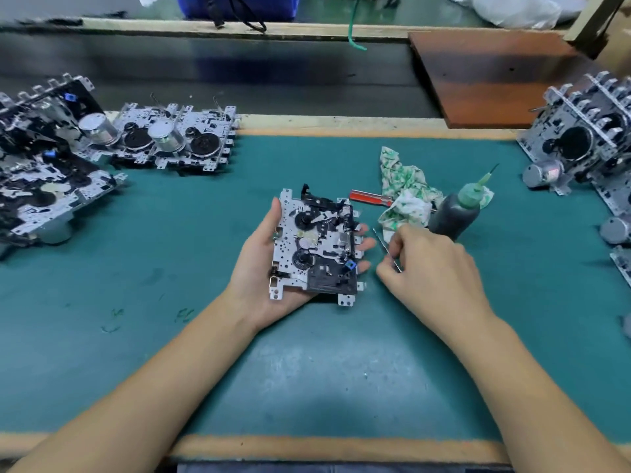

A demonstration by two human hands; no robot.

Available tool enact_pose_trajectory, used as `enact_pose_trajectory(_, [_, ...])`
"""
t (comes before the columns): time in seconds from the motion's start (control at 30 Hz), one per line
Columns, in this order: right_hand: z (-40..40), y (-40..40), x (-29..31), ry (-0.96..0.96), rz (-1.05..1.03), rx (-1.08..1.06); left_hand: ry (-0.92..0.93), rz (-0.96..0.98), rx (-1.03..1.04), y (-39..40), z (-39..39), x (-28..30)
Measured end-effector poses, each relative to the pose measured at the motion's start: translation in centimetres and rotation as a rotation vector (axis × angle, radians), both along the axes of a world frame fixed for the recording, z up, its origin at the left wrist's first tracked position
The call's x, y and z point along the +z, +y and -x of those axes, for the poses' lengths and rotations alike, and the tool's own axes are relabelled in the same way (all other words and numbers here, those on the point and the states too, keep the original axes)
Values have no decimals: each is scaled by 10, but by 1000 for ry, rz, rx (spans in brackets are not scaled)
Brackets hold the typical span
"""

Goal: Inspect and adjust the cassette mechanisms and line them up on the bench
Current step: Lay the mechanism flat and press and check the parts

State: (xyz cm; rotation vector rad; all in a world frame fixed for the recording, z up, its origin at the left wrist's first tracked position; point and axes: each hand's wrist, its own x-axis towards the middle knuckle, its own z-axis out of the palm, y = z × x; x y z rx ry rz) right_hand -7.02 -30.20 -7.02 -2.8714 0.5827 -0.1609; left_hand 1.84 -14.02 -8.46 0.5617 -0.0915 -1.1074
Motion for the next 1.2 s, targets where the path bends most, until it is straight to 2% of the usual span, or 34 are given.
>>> enact_pose_trajectory(0.07, [1,-6,1,-24,-59,-13,24,7,-14,1,-1,-2])
enact_pose_trajectory(0.1, [0,-9,4,-17,-183,-1,34,6,-29,1,-1,-4])
enact_pose_trajectory(0.13, [0,-12,7,-11,-427,17,45,7,-47,2,-1,-5])
enact_pose_trajectory(0.2, [1,-10,17,18,-1075,89,56,-20,-52,3,-2,-8])
enact_pose_trajectory(0.23, [4,-9,21,68,-1314,136,60,-36,-49,2,-2,-9])
enact_pose_trajectory(0.27, [5,-8,23,138,-1437,180,63,-51,-49,2,-3,-9])
enact_pose_trajectory(0.37, [5,-4,26,280,-1443,259,42,-84,-76,0,-6,-10])
enact_pose_trajectory(0.47, [4,-5,26,236,-1413,274,63,-94,-100,-1,-8,-11])
enact_pose_trajectory(0.63, [3,-9,24,281,-1374,215,74,-93,-104,-2,-8,-10])
enact_pose_trajectory(0.83, [2,-4,23,278,-1308,276,68,-89,-125,-1,-9,-8])
enact_pose_trajectory(1.2, [2,0,24,284,-1315,187,69,-81,-134,-2,-6,-4])
